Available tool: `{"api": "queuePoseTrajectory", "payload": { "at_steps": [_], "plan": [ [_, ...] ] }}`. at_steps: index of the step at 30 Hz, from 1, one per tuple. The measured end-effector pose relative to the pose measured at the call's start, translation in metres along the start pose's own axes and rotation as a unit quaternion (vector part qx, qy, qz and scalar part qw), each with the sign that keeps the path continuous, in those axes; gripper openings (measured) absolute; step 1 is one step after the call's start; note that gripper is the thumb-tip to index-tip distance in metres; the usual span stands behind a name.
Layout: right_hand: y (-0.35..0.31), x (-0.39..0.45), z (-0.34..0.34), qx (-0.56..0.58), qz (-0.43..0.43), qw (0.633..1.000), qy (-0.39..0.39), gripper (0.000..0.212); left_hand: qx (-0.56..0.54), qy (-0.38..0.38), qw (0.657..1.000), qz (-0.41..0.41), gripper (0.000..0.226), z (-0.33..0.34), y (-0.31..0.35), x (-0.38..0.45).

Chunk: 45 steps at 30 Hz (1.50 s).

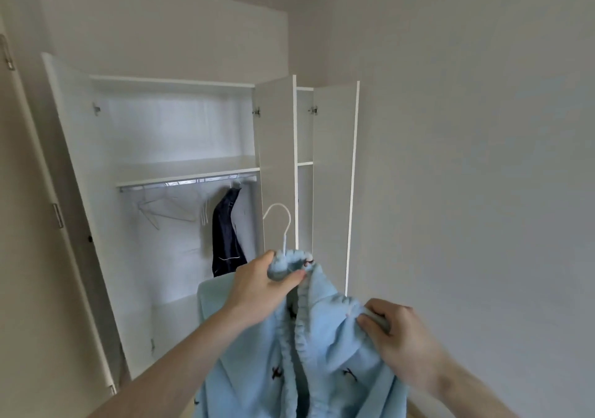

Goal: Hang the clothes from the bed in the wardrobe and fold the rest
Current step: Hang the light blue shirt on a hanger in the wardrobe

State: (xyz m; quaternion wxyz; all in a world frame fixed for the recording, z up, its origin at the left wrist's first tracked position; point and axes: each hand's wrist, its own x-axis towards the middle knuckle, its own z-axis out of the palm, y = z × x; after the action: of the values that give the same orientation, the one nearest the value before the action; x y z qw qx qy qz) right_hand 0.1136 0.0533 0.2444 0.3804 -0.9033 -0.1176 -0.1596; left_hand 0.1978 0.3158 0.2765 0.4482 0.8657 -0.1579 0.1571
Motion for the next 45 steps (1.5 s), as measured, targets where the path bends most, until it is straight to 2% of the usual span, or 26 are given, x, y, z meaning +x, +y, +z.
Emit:
{"api": "queuePoseTrajectory", "payload": {
  "at_steps": [5, 9, 11, 13, 15, 17, 23, 28, 31, 32, 34, 35, 38, 45],
  "plan": [
    [-0.010, 0.063, 0.051, 0.014, 0.017, 0.998, -0.051, 0.039, -0.032, -0.011, 0.999, -0.011, 0.041, -0.029, -0.060, 0.045],
    [-0.016, 0.103, 0.084, 0.117, 0.076, 0.974, -0.177, 0.030, -0.066, -0.056, 0.996, -0.015, 0.022, -0.044, -0.095, 0.068],
    [-0.014, 0.123, 0.103, 0.148, 0.092, 0.963, -0.204, 0.027, -0.070, -0.073, 0.994, -0.038, 0.021, -0.050, -0.113, 0.080],
    [-0.014, 0.142, 0.120, 0.169, 0.093, 0.960, -0.200, 0.026, -0.042, -0.094, 0.993, -0.052, 0.042, -0.053, -0.129, 0.092],
    [-0.016, 0.162, 0.138, 0.180, 0.091, 0.960, -0.195, 0.022, 0.010, -0.082, 0.994, -0.066, 0.068, -0.055, -0.145, 0.104],
    [-0.015, 0.184, 0.155, 0.196, 0.092, 0.958, -0.187, 0.022, 0.034, -0.047, 0.995, -0.085, 0.076, -0.056, -0.163, 0.119],
    [0.002, 0.250, 0.203, 0.232, 0.099, 0.951, -0.179, 0.027, 0.044, 0.012, 0.993, -0.107, 0.043, -0.057, -0.218, 0.180],
    [0.039, 0.320, 0.236, 0.249, 0.112, 0.949, -0.157, 0.027, 0.121, -0.007, 0.990, -0.077, 0.051, -0.052, -0.260, 0.249],
    [0.060, 0.359, 0.249, 0.232, 0.109, 0.957, -0.139, 0.026, 0.103, -0.030, 0.991, -0.076, 0.040, -0.052, -0.283, 0.289],
    [0.065, 0.369, 0.252, 0.229, 0.110, 0.957, -0.136, 0.026, 0.094, -0.034, 0.992, -0.081, 0.047, -0.054, -0.289, 0.298],
    [0.078, 0.400, 0.259, 0.227, 0.109, 0.958, -0.135, 0.023, 0.083, -0.024, 0.991, -0.104, 0.078, -0.058, -0.307, 0.322],
    [0.085, 0.416, 0.263, 0.223, 0.104, 0.960, -0.134, 0.022, 0.073, -0.012, 0.990, -0.118, 0.085, -0.060, -0.316, 0.333],
    [0.096, 0.461, 0.277, 0.229, 0.091, 0.961, -0.129, 0.026, 0.059, 0.021, 0.988, -0.140, 0.071, -0.071, -0.346, 0.354],
    [0.120, 0.542, 0.338, 0.246, 0.102, 0.956, -0.126, 0.026, 0.108, 0.033, 0.972, -0.205, 0.045, -0.107, -0.433, 0.384]
  ]
}}
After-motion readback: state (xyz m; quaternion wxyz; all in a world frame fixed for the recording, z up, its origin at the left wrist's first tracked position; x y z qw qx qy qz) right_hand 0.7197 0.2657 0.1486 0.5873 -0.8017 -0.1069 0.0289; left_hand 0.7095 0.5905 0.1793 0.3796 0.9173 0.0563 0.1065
